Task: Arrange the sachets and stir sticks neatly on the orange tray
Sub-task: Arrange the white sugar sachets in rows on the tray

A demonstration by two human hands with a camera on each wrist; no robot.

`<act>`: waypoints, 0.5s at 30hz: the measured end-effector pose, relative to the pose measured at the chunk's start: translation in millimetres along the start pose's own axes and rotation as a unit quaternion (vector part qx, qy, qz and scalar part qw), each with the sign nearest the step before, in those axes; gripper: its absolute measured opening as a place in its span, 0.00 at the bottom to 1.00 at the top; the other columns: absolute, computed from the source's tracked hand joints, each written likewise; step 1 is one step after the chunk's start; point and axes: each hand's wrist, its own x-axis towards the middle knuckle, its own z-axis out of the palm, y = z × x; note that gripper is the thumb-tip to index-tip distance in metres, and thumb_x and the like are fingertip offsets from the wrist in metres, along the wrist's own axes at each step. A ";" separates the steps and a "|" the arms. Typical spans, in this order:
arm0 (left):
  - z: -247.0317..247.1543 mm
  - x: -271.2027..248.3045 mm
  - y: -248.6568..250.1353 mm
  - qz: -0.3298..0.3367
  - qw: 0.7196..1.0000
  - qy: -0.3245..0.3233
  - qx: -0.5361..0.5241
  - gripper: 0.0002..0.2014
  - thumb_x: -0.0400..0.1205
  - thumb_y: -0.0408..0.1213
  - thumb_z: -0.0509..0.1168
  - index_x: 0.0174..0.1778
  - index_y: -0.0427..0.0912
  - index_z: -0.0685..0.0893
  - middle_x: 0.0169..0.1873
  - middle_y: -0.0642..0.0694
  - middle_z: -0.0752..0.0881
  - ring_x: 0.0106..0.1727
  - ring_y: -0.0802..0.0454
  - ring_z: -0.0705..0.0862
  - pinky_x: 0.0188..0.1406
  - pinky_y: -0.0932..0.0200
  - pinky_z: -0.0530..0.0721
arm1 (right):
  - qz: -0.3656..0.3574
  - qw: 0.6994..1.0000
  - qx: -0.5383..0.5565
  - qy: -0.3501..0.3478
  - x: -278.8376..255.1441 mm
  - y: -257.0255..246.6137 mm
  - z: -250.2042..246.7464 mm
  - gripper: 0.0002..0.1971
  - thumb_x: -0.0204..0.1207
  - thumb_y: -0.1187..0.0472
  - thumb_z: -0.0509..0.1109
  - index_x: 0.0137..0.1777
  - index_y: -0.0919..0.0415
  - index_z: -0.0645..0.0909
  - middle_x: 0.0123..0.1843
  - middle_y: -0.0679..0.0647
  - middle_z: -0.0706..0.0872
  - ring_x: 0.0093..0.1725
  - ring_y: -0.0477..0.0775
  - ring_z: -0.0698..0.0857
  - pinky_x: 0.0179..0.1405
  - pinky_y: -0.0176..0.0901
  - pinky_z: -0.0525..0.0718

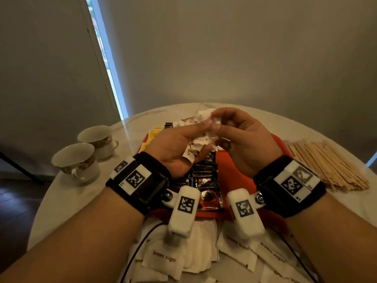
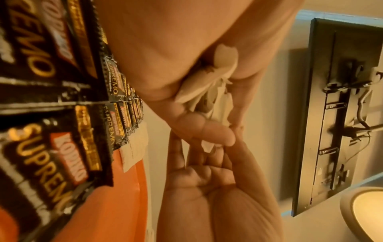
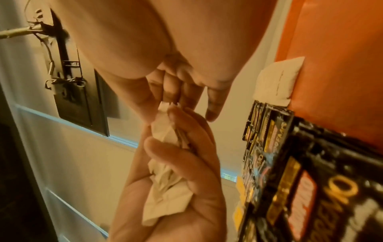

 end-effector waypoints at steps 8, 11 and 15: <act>-8.9 -7.3 -6.5 0.072 0.994 -0.011 0.083 0.19 0.73 0.33 0.77 0.61 0.36 0.90 0.46 0.41 0.93 0.35 0.52 0.90 0.21 0.68 0.83 | 0.074 0.997 0.002 0.029 -8.3 7.9 -1.6 0.18 0.75 0.70 0.74 0.64 0.70 0.81 0.64 0.69 0.88 0.61 0.64 0.89 0.54 0.52 0.91; -9.2 -8.1 -7.6 0.060 0.996 0.008 0.061 0.19 0.75 0.36 0.76 0.62 0.35 0.89 0.47 0.39 0.93 0.33 0.51 0.90 0.19 0.68 0.82 | 0.091 0.995 0.014 0.044 -10.4 8.3 -0.7 0.10 0.77 0.67 0.72 0.57 0.65 0.82 0.55 0.64 0.90 0.53 0.61 0.89 0.50 0.51 0.90; -11.5 -8.1 -3.6 0.057 0.996 0.061 0.024 0.10 0.81 0.35 0.75 0.57 0.36 0.89 0.54 0.33 0.93 0.38 0.45 0.91 0.18 0.65 0.82 | 0.094 0.994 0.007 0.052 -13.7 7.9 -1.8 0.05 0.81 0.71 0.69 0.53 0.64 0.82 0.50 0.61 0.91 0.45 0.57 0.91 0.42 0.47 0.91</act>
